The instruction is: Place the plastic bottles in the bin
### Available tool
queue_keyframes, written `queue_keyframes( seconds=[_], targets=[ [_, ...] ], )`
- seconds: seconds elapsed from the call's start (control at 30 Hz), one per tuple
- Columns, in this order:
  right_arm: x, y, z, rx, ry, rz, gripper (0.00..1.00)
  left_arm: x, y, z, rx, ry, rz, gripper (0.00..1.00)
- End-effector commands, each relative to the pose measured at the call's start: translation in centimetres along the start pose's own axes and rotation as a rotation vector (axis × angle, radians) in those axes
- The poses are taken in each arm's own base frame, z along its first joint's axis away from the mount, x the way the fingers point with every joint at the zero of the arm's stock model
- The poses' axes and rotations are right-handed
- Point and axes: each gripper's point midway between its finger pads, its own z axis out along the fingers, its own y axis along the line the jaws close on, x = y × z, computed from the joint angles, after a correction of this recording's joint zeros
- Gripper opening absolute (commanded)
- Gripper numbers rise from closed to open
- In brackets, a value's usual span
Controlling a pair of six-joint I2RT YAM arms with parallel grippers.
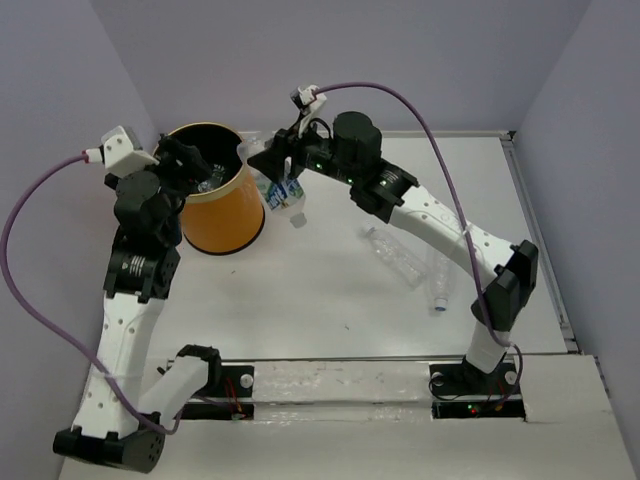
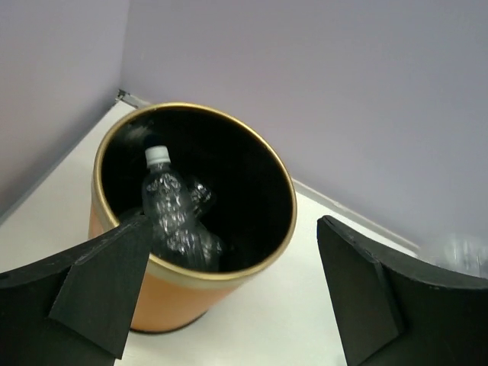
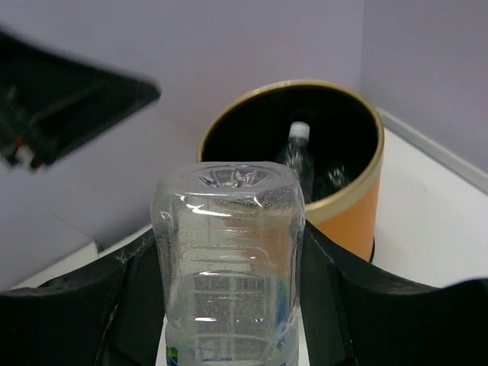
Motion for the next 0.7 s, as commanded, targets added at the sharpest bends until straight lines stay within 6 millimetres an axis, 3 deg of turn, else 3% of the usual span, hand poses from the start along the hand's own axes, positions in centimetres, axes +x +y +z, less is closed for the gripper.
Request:
queue_keyframes(
  seconds=[0.0, 0.03, 0.07, 0.1, 0.13, 0.17, 0.23, 0.27, 0.47, 0.57, 0.6, 0.63, 0.67],
  targets=[
    [-8.1, 2.4, 2.3, -0.098, -0.243, -0.014, 0.4, 3.1, 0.5, -3.9, 0.1, 0.1, -0.037, 0.99],
    [-7.3, 1.7, 4.1, -0.097, -0.25, -0.009, 0.4, 4.2, 1.0, -4.6, 0.098, 0.133, -0.036, 0.99],
    [-10.9, 2.5, 3.9, -0.115, -0.333, -0.015, 0.4, 5.2, 1.7, -5.5, 0.105, 0.15, -0.036, 0.99],
    [-11.8, 2.5, 4.4, -0.118, -0.362, -0.012, 0.4, 5.9, 2.1, -6.0, 0.101, 0.166, -0.034, 0.99],
    [-10.6, 1.7, 6.3, -0.118, -0.365, -0.003, 0.4, 6.9, 2.7, -6.6, 0.09, 0.198, -0.044, 0.99],
    [-13.7, 2.6, 5.8, -0.14, -0.448, -0.012, 0.4, 7.5, 3.1, -7.4, 0.099, 0.206, -0.049, 0.99],
    [-15.0, 2.5, 6.4, -0.154, -0.536, 0.005, 0.4, 8.7, 3.5, -8.3, 0.106, 0.244, -0.057, 0.99],
    [-13.5, 1.5, 8.0, -0.147, -0.543, 0.017, 0.4, 9.2, 3.8, -8.7, 0.106, 0.255, -0.062, 0.99],
    [-12.8, -0.7, 9.6, -0.128, -0.751, 0.031, 0.41, 9.9, 2.9, -11.2, 0.186, 0.35, -0.059, 0.99],
    [-10.0, -2.4, 11.9, -0.106, -0.746, 0.053, 0.44, 10.3, 2.7, -11.9, 0.199, 0.396, -0.048, 0.99],
    [-7.9, -2.6, 13.0, -0.095, -0.711, 0.06, 0.44, 10.4, 2.5, -12.1, 0.211, 0.403, -0.045, 0.99],
    [-8.5, -2.4, 12.7, -0.097, -0.724, 0.054, 0.45, 10.4, 2.5, -12.1, 0.211, 0.4, -0.048, 0.99],
    [-6.7, -3.1, 13.5, -0.082, -0.686, 0.059, 0.51, 10.2, 2.5, -12.1, 0.213, 0.393, -0.048, 0.99]
  ],
)
